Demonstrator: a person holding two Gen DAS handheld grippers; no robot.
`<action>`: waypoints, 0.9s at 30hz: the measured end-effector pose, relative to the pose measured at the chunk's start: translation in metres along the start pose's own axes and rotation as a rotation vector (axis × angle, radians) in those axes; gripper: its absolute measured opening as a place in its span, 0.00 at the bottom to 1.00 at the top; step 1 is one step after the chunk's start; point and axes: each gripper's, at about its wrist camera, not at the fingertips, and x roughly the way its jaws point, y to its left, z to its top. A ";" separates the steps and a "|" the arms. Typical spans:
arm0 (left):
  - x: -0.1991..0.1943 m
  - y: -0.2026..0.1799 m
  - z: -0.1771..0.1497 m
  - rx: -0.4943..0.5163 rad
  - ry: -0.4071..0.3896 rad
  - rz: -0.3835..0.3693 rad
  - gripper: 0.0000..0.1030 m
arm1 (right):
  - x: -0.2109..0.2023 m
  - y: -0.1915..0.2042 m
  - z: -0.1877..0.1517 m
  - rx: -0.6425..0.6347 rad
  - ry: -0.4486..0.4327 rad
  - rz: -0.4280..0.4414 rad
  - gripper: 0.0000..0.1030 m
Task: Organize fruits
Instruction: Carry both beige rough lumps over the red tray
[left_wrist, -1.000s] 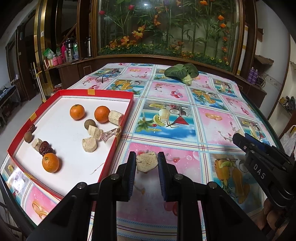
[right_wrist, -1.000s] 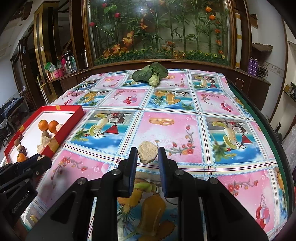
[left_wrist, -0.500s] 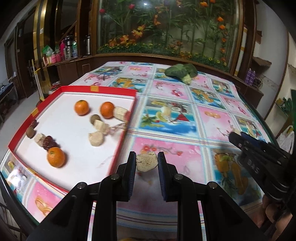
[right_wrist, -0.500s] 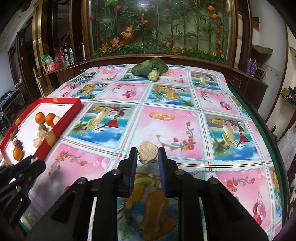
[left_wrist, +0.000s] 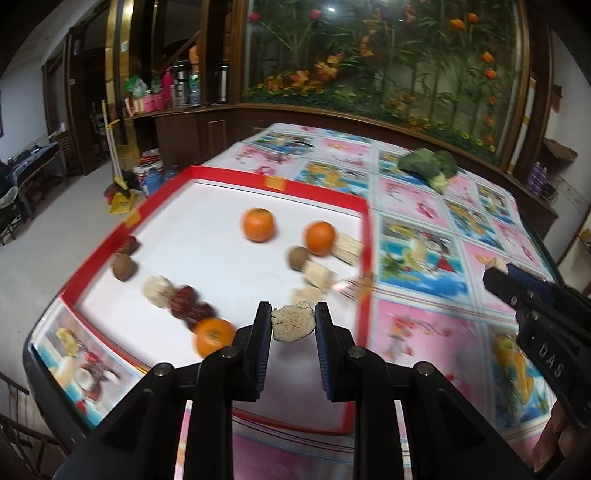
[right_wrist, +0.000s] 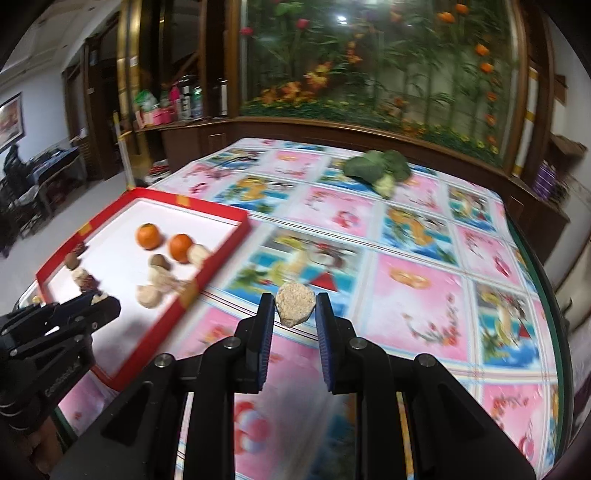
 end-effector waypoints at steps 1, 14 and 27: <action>0.001 0.007 0.004 -0.008 -0.004 0.015 0.21 | 0.003 0.006 0.003 -0.010 0.007 0.013 0.24; 0.012 0.054 0.036 -0.043 -0.017 0.156 0.21 | 0.034 0.059 0.033 -0.091 0.048 0.103 0.24; 0.039 0.075 0.049 -0.049 0.066 0.209 0.21 | 0.051 0.081 0.046 -0.102 0.069 0.159 0.24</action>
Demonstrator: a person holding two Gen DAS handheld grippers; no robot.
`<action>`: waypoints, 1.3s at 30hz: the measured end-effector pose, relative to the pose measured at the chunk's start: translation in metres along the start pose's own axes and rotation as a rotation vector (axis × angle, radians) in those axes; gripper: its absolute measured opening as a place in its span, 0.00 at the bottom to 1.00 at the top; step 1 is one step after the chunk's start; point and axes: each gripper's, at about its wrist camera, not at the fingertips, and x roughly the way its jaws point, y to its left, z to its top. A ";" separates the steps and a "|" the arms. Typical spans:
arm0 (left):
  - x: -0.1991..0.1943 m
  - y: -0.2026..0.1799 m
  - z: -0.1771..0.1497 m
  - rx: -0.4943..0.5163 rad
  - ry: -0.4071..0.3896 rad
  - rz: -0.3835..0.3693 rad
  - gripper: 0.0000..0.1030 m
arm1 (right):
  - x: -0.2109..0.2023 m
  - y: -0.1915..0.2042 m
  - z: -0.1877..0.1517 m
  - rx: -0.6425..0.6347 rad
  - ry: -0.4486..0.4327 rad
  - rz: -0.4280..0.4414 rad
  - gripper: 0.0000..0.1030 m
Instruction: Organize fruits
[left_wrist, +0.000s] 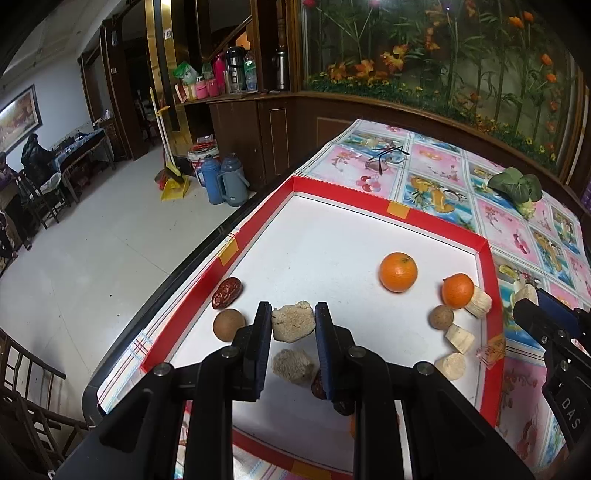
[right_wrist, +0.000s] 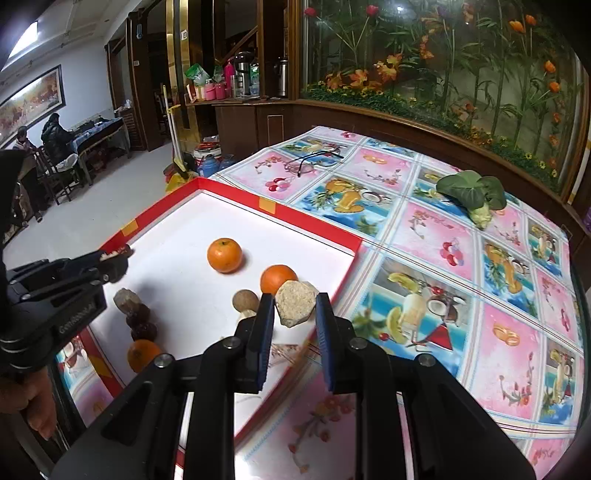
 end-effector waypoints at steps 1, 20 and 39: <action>0.000 0.001 0.000 0.000 0.005 0.001 0.21 | 0.002 0.001 0.002 -0.001 0.001 0.003 0.24; 0.021 0.020 0.007 -0.052 0.078 0.031 0.22 | 0.040 0.028 0.024 -0.032 0.053 0.097 0.24; -0.010 0.022 0.004 -0.075 0.045 0.020 0.77 | 0.003 0.006 0.021 0.012 -0.019 0.060 0.96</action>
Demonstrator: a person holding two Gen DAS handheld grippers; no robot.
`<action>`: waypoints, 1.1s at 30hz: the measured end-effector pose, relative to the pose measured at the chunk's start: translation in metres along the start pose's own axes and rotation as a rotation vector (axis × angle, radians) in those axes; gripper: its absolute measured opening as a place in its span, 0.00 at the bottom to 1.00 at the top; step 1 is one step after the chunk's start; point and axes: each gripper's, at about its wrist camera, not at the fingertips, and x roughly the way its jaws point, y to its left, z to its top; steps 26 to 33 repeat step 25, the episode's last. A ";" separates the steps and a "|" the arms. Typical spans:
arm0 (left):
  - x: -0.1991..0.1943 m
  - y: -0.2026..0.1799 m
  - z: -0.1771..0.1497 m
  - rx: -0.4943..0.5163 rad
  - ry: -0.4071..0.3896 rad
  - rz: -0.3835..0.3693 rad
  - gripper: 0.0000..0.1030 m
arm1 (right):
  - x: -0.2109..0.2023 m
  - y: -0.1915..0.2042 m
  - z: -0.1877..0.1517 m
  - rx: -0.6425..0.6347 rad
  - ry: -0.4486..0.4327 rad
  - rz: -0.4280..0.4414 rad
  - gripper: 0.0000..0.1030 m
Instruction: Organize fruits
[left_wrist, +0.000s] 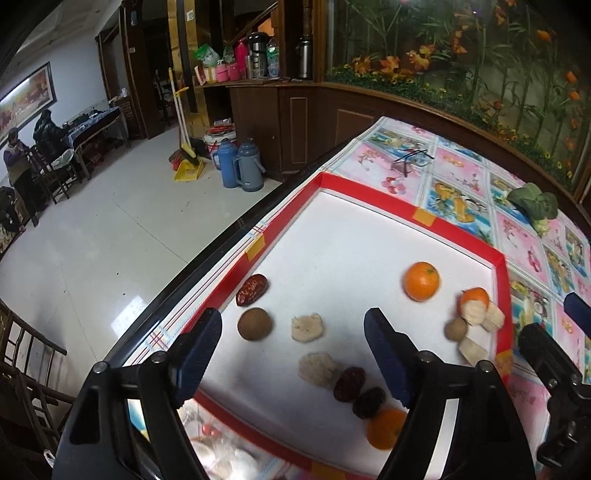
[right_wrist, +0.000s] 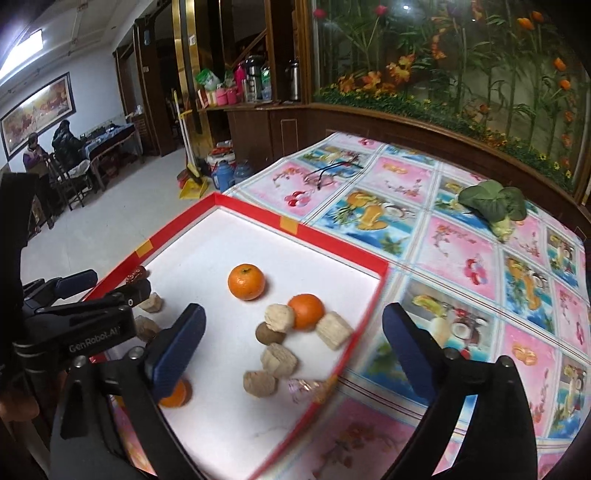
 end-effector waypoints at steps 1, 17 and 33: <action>-0.004 -0.001 -0.001 0.004 -0.005 -0.003 0.78 | -0.006 -0.002 -0.002 0.002 -0.009 0.000 1.00; -0.042 0.000 -0.031 -0.007 -0.032 -0.005 0.99 | -0.083 -0.009 -0.049 -0.153 -0.049 0.019 1.00; -0.047 -0.002 -0.029 -0.023 -0.052 -0.017 0.99 | -0.096 -0.003 -0.059 -0.190 -0.059 0.030 1.00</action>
